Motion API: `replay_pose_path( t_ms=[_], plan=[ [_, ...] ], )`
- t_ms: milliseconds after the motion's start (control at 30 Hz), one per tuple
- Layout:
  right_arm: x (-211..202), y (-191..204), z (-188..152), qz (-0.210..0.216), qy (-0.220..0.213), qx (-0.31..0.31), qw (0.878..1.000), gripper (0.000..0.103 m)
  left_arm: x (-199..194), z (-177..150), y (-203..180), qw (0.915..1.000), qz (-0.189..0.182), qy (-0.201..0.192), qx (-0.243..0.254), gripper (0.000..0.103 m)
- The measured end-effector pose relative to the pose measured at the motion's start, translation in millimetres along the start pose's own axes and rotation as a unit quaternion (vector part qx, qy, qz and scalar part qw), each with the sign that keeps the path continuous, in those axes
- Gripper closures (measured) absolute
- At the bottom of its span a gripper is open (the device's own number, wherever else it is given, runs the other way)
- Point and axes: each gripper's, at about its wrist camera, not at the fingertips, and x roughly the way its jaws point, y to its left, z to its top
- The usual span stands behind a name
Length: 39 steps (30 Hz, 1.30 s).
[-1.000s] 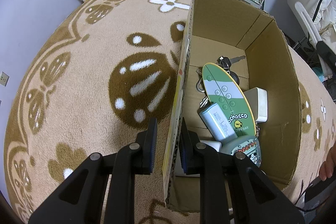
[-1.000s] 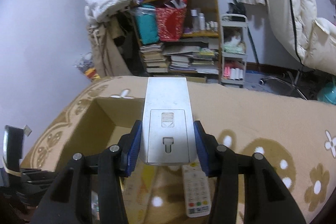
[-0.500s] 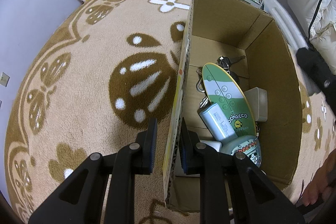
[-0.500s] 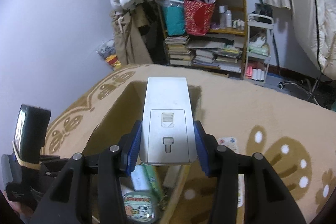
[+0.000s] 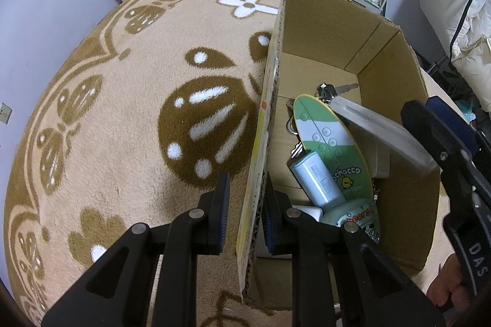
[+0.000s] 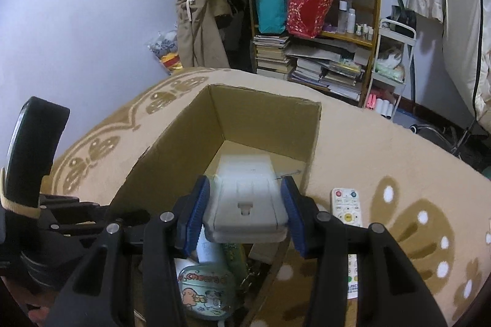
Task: Organize rigid objects
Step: 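Carry the white wall charger into the box and release it, then move the right gripper to the white remote and grasp it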
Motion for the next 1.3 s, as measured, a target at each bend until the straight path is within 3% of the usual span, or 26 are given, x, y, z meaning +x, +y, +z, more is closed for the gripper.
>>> replay_pose_path(
  t_ms=[233, 300, 367, 800, 1300],
  plan=[
    [-8, -2, 5, 0.0, -0.003, 0.009, 1.0, 0.049, 2, -1, -1, 1.0, 0.005, -0.001, 0.004, 0.085],
    [-12, -6, 5, -0.003, -0.009, 0.014, 1.0, 0.033, 2, 0, -1, 1.0, 0.005, -0.001, 0.004, 0.085],
    [-16, -10, 5, -0.012, -0.015, 0.021, 1.0, 0.027, 2, 0, -1, 1.0, 0.004, -0.001, 0.004, 0.085],
    [-15, -70, -2, -0.075, 0.008, 0.099, 0.992, 0.004, 2, -1, 1, 1.0, -0.002, 0.001, -0.005, 0.084],
    [13, -111, -33, -0.1, 0.05, 0.148, 0.983, 0.003, 1, -1, -2, 1.0, 0.004, 0.0, 0.001, 0.084]
  ],
)
